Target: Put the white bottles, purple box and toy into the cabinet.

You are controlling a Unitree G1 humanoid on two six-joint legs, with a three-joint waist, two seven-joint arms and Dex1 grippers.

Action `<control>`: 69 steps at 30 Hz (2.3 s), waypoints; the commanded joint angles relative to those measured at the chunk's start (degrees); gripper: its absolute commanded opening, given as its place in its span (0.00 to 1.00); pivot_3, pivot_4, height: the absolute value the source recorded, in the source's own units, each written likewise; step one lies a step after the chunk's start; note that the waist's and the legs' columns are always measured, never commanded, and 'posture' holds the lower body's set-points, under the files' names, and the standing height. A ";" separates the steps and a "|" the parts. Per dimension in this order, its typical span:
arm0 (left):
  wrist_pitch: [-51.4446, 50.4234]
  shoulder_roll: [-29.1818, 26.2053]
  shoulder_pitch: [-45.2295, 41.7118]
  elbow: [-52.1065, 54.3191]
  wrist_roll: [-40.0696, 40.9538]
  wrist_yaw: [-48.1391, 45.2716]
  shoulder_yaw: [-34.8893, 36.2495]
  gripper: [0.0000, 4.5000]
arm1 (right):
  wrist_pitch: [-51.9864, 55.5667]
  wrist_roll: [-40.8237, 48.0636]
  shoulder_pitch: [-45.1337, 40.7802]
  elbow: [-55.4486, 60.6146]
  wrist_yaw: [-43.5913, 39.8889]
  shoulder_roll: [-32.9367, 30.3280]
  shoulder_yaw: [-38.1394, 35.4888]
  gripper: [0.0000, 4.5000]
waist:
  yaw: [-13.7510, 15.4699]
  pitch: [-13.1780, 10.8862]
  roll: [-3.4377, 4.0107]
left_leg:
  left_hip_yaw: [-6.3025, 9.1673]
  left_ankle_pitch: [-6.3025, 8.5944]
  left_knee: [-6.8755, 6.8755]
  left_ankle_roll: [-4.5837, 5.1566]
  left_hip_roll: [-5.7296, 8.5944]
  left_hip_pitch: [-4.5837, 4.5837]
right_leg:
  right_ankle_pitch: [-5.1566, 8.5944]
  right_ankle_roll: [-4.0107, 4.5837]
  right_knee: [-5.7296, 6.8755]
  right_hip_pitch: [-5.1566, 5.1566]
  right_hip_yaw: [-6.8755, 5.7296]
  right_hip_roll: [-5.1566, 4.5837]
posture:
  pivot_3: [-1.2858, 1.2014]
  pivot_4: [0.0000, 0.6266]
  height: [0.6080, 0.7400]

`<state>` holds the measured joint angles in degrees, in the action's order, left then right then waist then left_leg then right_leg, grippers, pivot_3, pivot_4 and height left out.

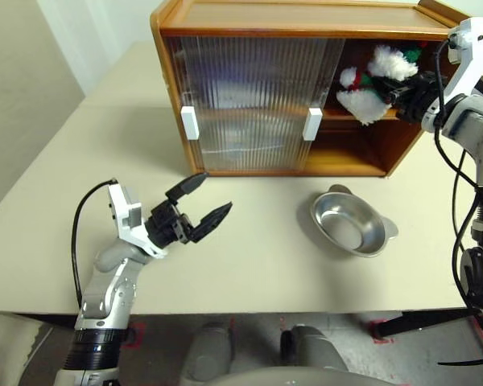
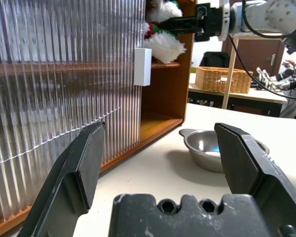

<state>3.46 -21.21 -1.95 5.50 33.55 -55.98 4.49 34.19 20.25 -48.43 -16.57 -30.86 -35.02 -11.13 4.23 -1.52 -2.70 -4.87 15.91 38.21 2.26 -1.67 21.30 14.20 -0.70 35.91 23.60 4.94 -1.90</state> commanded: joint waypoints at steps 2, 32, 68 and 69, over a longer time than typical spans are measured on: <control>-0.39 -0.25 -0.66 -1.00 -0.92 0.17 0.01 1.00 | -9.08 -3.98 -2.85 -7.92 0.48 1.47 1.49 0.09 | -0.04 0.01 0.01 | 0.00 0.00 -0.01 0.00 -0.01 -0.01 | -0.01 0.02 0.00 0.00 -0.01 0.00 | 0.60 0.00 1.00; -0.46 0.24 -0.47 -0.46 -1.54 0.86 -0.57 1.00 | -28.39 -13.03 -10.96 -28.78 4.96 4.31 2.29 0.99 | -0.04 0.12 0.27 | 0.00 0.01 -0.05 -0.02 -0.01 -0.02 | -0.03 0.05 0.06 0.02 0.00 -0.06 | 0.60 0.00 1.00; -0.27 -0.20 1.14 -0.24 -1.62 -0.41 -0.68 1.00 | 32.21 21.09 30.79 8.84 -24.14 -15.76 -12.72 0.99 | 1.58 0.19 0.22 | 0.05 0.00 0.50 0.03 -0.06 0.01 | -0.01 0.00 0.00 -0.17 -0.04 0.07 | 0.60 0.00 1.00; -0.25 -0.17 1.21 -0.18 -1.62 -0.35 -0.69 1.00 | 32.10 21.32 31.95 7.03 -23.65 -15.20 -14.08 0.99 | 1.64 0.20 0.21 | 0.05 0.01 0.57 0.05 -0.06 0.01 | -0.01 -0.02 0.00 -0.20 -0.05 0.08 | 0.60 0.00 1.00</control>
<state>3.29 -21.28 -1.27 5.57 32.49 -56.07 4.02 65.46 40.85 -17.86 -6.81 -55.76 -51.18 -22.76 5.87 -1.32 -2.50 -4.83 15.93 38.85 2.34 -1.73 21.31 14.18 -0.76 35.91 23.37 4.90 -1.82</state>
